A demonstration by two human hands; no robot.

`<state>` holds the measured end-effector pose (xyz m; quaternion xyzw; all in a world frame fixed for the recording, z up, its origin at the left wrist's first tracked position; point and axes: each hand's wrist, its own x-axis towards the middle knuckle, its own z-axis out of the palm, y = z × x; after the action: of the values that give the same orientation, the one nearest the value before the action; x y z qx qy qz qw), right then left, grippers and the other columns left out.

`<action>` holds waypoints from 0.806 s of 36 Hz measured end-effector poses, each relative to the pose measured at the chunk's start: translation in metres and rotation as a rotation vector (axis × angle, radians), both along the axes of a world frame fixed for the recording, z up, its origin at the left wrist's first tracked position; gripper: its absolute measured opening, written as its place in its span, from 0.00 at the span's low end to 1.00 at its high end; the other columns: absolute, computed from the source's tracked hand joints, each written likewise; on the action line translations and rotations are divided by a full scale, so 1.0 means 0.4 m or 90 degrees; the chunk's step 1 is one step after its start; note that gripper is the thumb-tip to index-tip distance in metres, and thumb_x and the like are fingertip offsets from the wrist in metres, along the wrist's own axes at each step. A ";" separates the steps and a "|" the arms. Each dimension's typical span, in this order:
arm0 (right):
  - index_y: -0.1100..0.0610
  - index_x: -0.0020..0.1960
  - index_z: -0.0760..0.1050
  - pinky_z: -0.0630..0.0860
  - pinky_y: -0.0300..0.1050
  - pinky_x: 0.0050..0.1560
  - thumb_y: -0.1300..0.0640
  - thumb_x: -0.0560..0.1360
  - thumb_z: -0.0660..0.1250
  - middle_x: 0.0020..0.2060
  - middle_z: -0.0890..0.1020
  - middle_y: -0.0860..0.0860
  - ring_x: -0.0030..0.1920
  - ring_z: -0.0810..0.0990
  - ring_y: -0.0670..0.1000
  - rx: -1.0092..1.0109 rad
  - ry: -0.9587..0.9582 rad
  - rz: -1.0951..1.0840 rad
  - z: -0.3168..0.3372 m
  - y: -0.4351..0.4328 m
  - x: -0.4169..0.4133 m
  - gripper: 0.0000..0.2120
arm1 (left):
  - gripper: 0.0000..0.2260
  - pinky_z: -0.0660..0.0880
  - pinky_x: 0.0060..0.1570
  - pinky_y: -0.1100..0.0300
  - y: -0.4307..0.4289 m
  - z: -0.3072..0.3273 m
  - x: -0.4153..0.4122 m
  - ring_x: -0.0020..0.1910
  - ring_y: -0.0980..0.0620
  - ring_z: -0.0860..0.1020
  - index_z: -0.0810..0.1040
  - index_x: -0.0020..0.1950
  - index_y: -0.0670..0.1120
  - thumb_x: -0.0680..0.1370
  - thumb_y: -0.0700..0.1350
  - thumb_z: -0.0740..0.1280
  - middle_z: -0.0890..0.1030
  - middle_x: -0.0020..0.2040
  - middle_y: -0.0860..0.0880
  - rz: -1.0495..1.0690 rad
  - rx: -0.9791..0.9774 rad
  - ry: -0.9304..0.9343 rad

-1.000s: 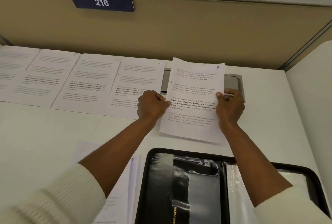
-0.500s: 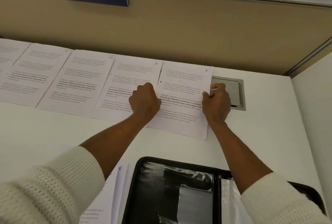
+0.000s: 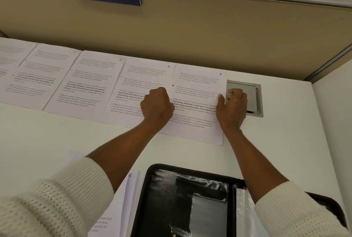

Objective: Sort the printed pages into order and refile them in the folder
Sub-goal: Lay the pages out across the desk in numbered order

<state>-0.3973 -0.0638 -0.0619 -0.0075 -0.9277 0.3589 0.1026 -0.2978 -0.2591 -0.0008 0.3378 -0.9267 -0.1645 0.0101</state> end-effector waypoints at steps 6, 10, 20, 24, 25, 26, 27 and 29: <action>0.56 0.62 0.72 0.76 0.49 0.48 0.56 0.77 0.74 0.58 0.78 0.54 0.58 0.78 0.56 -0.039 0.003 -0.010 0.028 0.015 0.066 0.17 | 0.15 0.73 0.44 0.53 -0.002 0.039 0.074 0.44 0.45 0.82 0.78 0.43 0.47 0.78 0.57 0.75 0.83 0.43 0.49 0.050 0.074 0.042; 0.55 0.63 0.73 0.79 0.49 0.50 0.56 0.76 0.76 0.59 0.79 0.52 0.54 0.80 0.53 -0.097 0.004 0.010 0.066 0.023 0.172 0.18 | 0.17 0.74 0.43 0.56 0.000 0.074 0.205 0.39 0.50 0.81 0.76 0.37 0.50 0.79 0.59 0.73 0.80 0.36 0.53 0.074 0.089 0.062; 0.49 0.59 0.75 0.81 0.45 0.49 0.59 0.77 0.75 0.53 0.80 0.43 0.50 0.81 0.43 -0.225 -0.133 0.136 0.140 -0.018 0.582 0.15 | 0.13 0.79 0.43 0.58 -0.031 0.040 0.669 0.36 0.58 0.78 0.78 0.41 0.55 0.79 0.62 0.71 0.80 0.38 0.60 0.069 0.120 0.024; 0.49 0.55 0.78 0.82 0.44 0.46 0.61 0.77 0.74 0.49 0.82 0.42 0.47 0.81 0.43 -0.250 -0.190 0.198 0.123 -0.061 0.727 0.11 | 0.13 0.77 0.43 0.58 -0.023 -0.008 0.811 0.42 0.56 0.78 0.78 0.41 0.55 0.77 0.61 0.74 0.79 0.42 0.59 0.034 0.102 0.065; 0.48 0.54 0.78 0.82 0.44 0.45 0.61 0.77 0.73 0.47 0.82 0.42 0.46 0.82 0.44 -0.244 -0.196 0.214 0.119 -0.074 0.758 0.11 | 0.12 0.76 0.42 0.59 -0.021 -0.018 0.837 0.45 0.55 0.78 0.78 0.42 0.55 0.77 0.60 0.75 0.79 0.43 0.59 0.024 0.099 0.079; 0.49 0.54 0.79 0.82 0.43 0.44 0.61 0.78 0.73 0.45 0.82 0.41 0.45 0.82 0.44 -0.236 -0.199 0.230 0.114 -0.086 0.787 0.10 | 0.12 0.75 0.42 0.60 -0.020 -0.027 0.856 0.47 0.55 0.77 0.78 0.43 0.55 0.76 0.59 0.75 0.78 0.45 0.58 0.015 0.097 0.089; 0.49 0.55 0.80 0.81 0.41 0.43 0.61 0.78 0.73 0.44 0.82 0.41 0.44 0.81 0.44 -0.222 -0.202 0.241 0.110 -0.097 0.813 0.10 | 0.12 0.76 0.41 0.59 -0.019 -0.035 0.870 0.49 0.55 0.75 0.77 0.44 0.54 0.75 0.59 0.76 0.77 0.47 0.58 0.009 0.096 0.098; 0.50 0.56 0.80 0.78 0.34 0.41 0.60 0.79 0.72 0.41 0.81 0.39 0.43 0.81 0.41 -0.173 -0.208 0.250 0.107 -0.118 0.854 0.09 | 0.14 0.76 0.41 0.59 -0.020 -0.050 0.887 0.53 0.54 0.73 0.77 0.46 0.53 0.74 0.58 0.78 0.76 0.50 0.57 0.008 0.087 0.116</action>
<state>-0.0556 -0.1108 -0.0192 0.1010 -0.8589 0.4871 -0.1216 0.0569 -0.2670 -0.0207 0.3273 -0.9062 -0.2576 0.0726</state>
